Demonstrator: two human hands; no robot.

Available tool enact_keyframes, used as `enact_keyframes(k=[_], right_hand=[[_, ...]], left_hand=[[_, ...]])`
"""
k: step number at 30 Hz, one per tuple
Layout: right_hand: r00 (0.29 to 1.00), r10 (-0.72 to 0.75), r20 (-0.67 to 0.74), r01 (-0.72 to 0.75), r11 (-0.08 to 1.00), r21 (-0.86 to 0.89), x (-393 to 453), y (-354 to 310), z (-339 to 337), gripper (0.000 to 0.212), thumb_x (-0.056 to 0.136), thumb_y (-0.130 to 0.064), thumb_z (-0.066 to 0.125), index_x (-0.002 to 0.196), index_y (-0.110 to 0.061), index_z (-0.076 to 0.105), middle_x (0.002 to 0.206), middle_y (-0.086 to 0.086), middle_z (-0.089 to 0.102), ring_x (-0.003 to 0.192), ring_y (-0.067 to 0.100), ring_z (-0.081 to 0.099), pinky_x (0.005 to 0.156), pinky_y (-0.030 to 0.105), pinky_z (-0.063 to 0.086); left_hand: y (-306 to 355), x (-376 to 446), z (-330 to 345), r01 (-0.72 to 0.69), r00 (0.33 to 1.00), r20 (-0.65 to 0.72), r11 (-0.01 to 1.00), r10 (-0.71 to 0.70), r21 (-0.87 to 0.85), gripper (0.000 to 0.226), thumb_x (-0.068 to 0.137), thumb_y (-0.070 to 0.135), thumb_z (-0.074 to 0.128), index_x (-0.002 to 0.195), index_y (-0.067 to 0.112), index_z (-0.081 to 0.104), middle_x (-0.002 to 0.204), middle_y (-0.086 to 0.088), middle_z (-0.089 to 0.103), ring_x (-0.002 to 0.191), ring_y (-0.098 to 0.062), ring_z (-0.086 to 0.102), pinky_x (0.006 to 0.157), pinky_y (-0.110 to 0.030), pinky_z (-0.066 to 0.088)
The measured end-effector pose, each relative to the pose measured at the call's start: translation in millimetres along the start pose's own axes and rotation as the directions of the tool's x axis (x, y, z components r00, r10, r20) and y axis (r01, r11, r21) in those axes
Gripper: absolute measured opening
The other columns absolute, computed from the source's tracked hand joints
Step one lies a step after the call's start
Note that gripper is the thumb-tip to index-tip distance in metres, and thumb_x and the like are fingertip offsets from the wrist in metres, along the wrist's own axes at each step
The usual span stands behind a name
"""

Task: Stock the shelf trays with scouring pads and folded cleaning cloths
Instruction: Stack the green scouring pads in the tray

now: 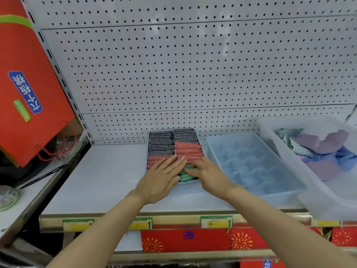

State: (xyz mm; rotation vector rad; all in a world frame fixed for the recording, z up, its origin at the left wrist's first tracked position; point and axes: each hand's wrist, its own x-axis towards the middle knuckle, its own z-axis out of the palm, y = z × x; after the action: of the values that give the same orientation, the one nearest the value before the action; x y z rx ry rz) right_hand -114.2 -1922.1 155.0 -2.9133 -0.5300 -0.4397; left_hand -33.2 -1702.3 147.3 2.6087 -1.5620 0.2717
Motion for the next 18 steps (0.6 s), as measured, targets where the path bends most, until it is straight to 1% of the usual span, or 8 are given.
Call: enact_keyframes(k=[2, 5, 7, 9, 12, 14, 15, 18], right_hand=[[0.994, 0.055, 0.092, -0.059, 0.997, 0.041, -1.8, 3.8, 0.8, 0.047, 0.095, -0.015, 0.047, 0.142, -0.015, 0.045, 0.131, 0.007, 0.052, 0.118, 0.026, 0.044, 0.098, 0.042, 0.042], [0.965, 0.14, 0.223, -0.152, 0.988, 0.038, -12.9, -6.2, -2.6, 0.077, 0.093, -0.062, 0.008, 0.154, -0.015, 0.006, 0.16, 0.0, 0.012, 0.146, 0.018, 0.008, 0.12, 0.038, 0.013], [0.966, 0.181, 0.182, -0.193, 0.98, 0.049, -18.4, -15.7, -4.2, 0.08, 0.088, -0.063, -0.001, 0.153, -0.016, -0.007, 0.16, -0.003, -0.013, 0.147, 0.012, -0.015, 0.121, 0.032, -0.004], [0.941, 0.223, 0.257, -0.235, 0.972, 0.019, -17.3, -20.3, -3.6, 0.083, 0.085, -0.065, -0.004, 0.151, -0.015, -0.014, 0.156, -0.002, -0.025, 0.144, 0.011, -0.024, 0.119, 0.03, -0.011], [0.883, 0.272, 0.383, -0.286, 0.958, -0.021, -7.0, -20.9, -12.4, 0.078, 0.092, -0.063, 0.003, 0.152, -0.014, -0.009, 0.159, 0.0, -0.017, 0.146, 0.012, -0.018, 0.117, 0.028, -0.013], [0.885, 0.306, 0.351, -0.346, 0.936, 0.055, -0.9, -18.7, -22.9, 0.067, 0.1, -0.053, 0.013, 0.154, -0.014, 0.002, 0.161, -0.001, -0.006, 0.147, 0.011, -0.009, 0.115, 0.023, -0.011], [0.895, 0.324, 0.307, -0.365, 0.927, 0.083, 2.8, -16.2, -27.0, 0.065, 0.101, -0.05, 0.016, 0.154, -0.014, 0.005, 0.161, -0.001, -0.003, 0.148, 0.011, -0.007, 0.114, 0.022, -0.01], [0.905, 0.356, 0.234, -0.381, 0.922, 0.073, 18.9, -4.0, -27.1, 0.07, 0.098, -0.055, 0.012, 0.154, -0.013, 0.004, 0.162, 0.002, -0.003, 0.148, 0.015, -0.008, 0.118, 0.026, -0.007]], left_hand=[[-1.8, 2.5, 1.5, 0.014, 0.998, 0.054, 1.0, -0.014, 0.004, 0.057, 0.104, 0.047, 0.004, 0.156, 0.025, 0.002, 0.163, 0.013, 0.001, 0.148, -0.004, -0.012, 0.122, -0.038, 0.006], [-2.7, 3.9, 1.8, 0.023, 0.997, 0.068, 1.0, -0.023, 0.001, 0.063, 0.101, 0.053, -0.004, 0.156, 0.024, 0.0, 0.162, 0.013, -0.001, 0.148, -0.002, -0.013, 0.122, -0.037, 0.003], [-1.6, 3.6, 1.6, 0.018, 0.998, 0.056, 1.0, -0.018, -0.011, 0.063, 0.101, 0.054, -0.004, 0.156, 0.024, 0.0, 0.162, 0.014, -0.002, 0.148, -0.001, -0.012, 0.122, -0.034, -0.001], [-1.5, 3.2, 2.8, 0.027, 0.998, 0.055, 0.995, -0.021, -0.098, 0.06, 0.102, 0.053, 0.002, 0.156, 0.027, 0.008, 0.161, 0.016, 0.004, 0.148, 0.001, -0.006, 0.121, -0.031, -0.003], [-4.8, 18.9, -5.7, 0.182, 0.983, 0.083, 0.927, -0.163, -0.328, 0.055, 0.103, 0.053, 0.013, 0.142, 0.034, 0.048, 0.148, 0.018, 0.045, 0.139, 0.005, 0.031, 0.12, -0.031, 0.008], [-4.1, 41.0, -19.1, 0.214, 0.973, -0.013, 0.917, -0.231, -0.336, 0.051, 0.102, 0.051, 0.024, 0.11, 0.028, 0.069, 0.111, 0.012, 0.07, 0.106, -0.004, 0.059, 0.113, -0.037, 0.03], [-4.2, 54.5, -24.5, 0.221, 0.962, -0.079, 0.918, -0.26, -0.33, 0.043, 0.102, 0.045, 0.032, 0.104, 0.025, 0.07, 0.102, 0.009, 0.071, 0.096, -0.008, 0.062, 0.105, -0.037, 0.04], [-3.5, 99.6, -34.1, 0.283, 0.933, -0.139, 0.914, -0.333, -0.29, 0.028, 0.102, 0.024, 0.046, 0.121, 0.024, 0.067, 0.117, 0.005, 0.068, 0.107, -0.016, 0.061, 0.09, -0.035, 0.049]])
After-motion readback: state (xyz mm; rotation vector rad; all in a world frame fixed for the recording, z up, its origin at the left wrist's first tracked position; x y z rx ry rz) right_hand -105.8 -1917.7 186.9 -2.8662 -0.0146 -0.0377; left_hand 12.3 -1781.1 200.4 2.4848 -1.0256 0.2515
